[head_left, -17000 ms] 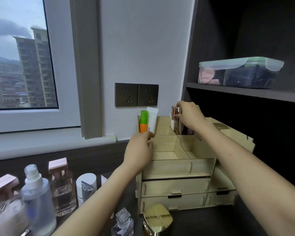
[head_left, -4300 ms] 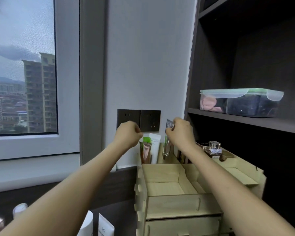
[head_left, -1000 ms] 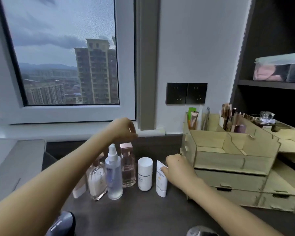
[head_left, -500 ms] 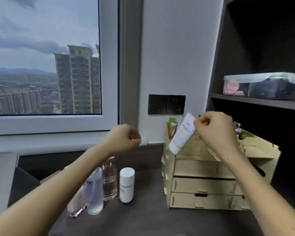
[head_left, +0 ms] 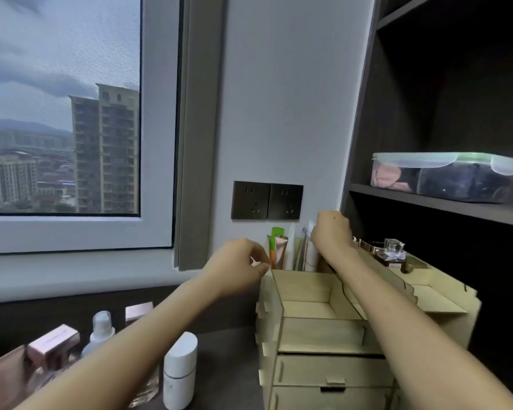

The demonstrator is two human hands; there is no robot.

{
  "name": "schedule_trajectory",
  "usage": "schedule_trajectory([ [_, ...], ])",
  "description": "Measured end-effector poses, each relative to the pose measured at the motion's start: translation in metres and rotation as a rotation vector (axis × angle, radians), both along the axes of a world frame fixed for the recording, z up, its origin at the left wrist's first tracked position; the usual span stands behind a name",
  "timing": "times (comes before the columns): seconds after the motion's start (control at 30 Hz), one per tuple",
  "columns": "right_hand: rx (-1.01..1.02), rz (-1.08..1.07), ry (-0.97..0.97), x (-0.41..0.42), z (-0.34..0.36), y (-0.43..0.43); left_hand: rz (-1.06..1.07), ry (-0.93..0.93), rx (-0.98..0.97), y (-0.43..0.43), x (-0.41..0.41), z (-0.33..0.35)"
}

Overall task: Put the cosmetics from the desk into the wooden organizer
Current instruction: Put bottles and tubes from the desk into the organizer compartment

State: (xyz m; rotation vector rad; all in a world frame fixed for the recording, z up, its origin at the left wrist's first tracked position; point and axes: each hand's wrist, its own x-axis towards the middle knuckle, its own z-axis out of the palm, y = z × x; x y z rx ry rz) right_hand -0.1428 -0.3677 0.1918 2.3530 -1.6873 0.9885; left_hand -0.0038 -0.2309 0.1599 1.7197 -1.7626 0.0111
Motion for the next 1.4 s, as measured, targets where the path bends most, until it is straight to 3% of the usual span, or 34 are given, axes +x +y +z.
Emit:
schedule_trajectory([
  [0.43, 0.199, 0.039, -0.054, -0.003, -0.014, -0.010, 0.057, 0.019, 0.021, 0.004, 0.019, 0.000],
  [0.57, 0.048, 0.048, -0.064, -0.003, -0.004, 0.012, 0.103, -0.005, 0.009, 0.029, 0.028, 0.015],
  [0.7, -0.142, 0.299, -0.076, 0.009, -0.003, 0.084, 0.180, 0.007, -0.026, 0.074, 0.047, 0.032],
  [0.97, 0.128, 0.850, 0.049, 0.069, -0.078, 0.243, 0.408, 0.021, 0.011, 0.208, 0.092, 0.020],
  [1.2, 0.363, 1.054, 0.114, 0.103, -0.147, 0.310, 0.629, 0.139, 0.197, 0.326, 0.113, -0.030],
  [1.4, 0.266, 1.123, 0.095, 0.123, -0.179, 0.348, 0.949, 0.160, 0.449, 0.400, 0.143, -0.098],
])
